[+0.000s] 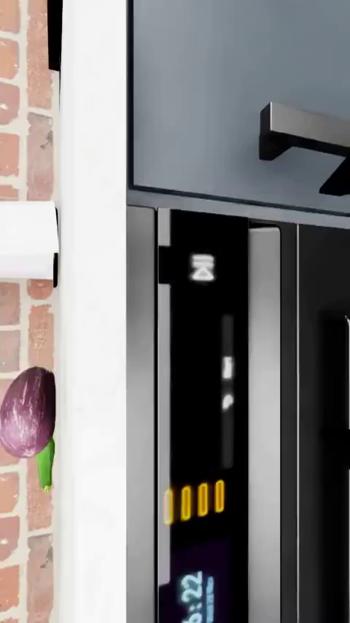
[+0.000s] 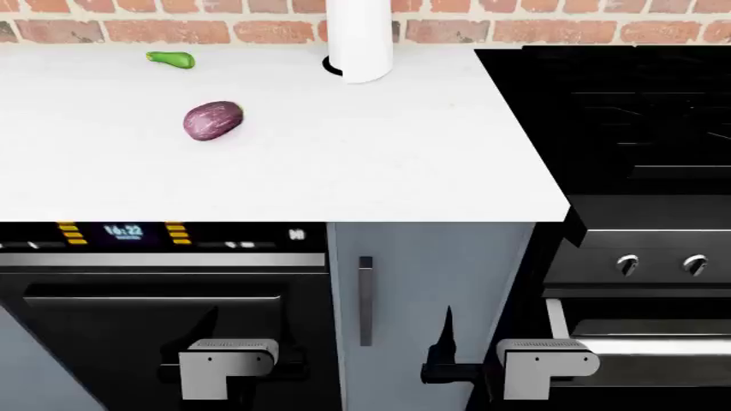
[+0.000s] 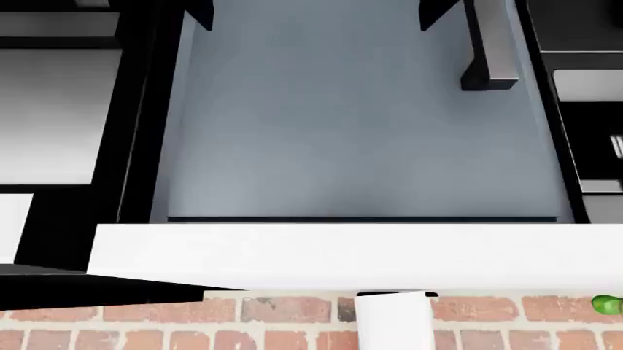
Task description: Pick the eggplant from the counter and place it in the cabinet.
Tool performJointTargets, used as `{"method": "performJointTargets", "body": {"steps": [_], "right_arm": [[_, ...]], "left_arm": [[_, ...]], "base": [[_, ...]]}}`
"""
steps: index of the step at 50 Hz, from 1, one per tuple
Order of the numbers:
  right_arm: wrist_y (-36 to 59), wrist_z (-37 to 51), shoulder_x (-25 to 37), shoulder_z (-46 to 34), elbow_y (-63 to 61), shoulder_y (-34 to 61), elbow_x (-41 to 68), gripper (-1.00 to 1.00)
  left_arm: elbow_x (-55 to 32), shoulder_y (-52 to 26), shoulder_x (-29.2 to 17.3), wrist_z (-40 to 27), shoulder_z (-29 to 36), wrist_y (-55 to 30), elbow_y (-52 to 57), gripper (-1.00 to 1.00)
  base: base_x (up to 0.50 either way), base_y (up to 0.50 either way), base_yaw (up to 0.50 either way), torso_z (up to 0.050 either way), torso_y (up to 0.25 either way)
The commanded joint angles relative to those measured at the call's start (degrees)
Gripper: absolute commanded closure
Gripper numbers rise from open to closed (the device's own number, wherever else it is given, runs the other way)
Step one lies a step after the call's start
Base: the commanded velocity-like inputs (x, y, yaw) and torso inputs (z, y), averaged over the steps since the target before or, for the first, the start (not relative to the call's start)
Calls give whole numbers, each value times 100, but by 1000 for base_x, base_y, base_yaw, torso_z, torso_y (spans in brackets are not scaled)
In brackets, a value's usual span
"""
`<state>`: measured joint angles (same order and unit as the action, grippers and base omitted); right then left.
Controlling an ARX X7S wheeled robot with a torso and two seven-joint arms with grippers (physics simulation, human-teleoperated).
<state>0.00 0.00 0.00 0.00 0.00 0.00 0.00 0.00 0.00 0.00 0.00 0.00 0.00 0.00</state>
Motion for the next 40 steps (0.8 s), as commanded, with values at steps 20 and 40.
{"method": "performJointTargets", "body": {"steps": [20, 40], "right_arm": [[370, 253, 460, -621, -962, -303, 106, -100], [4195, -51, 989, -159, -4895, 332, 978, -100]], "left_arm": [[-358, 235, -396, -474, 454, -955, 1424, -100], [-1963, -1269, -799, -497, -386, -5642, 5020, -100]], "base": [[0, 0, 0, 0, 0], [0, 0, 0, 28, 0]]}}
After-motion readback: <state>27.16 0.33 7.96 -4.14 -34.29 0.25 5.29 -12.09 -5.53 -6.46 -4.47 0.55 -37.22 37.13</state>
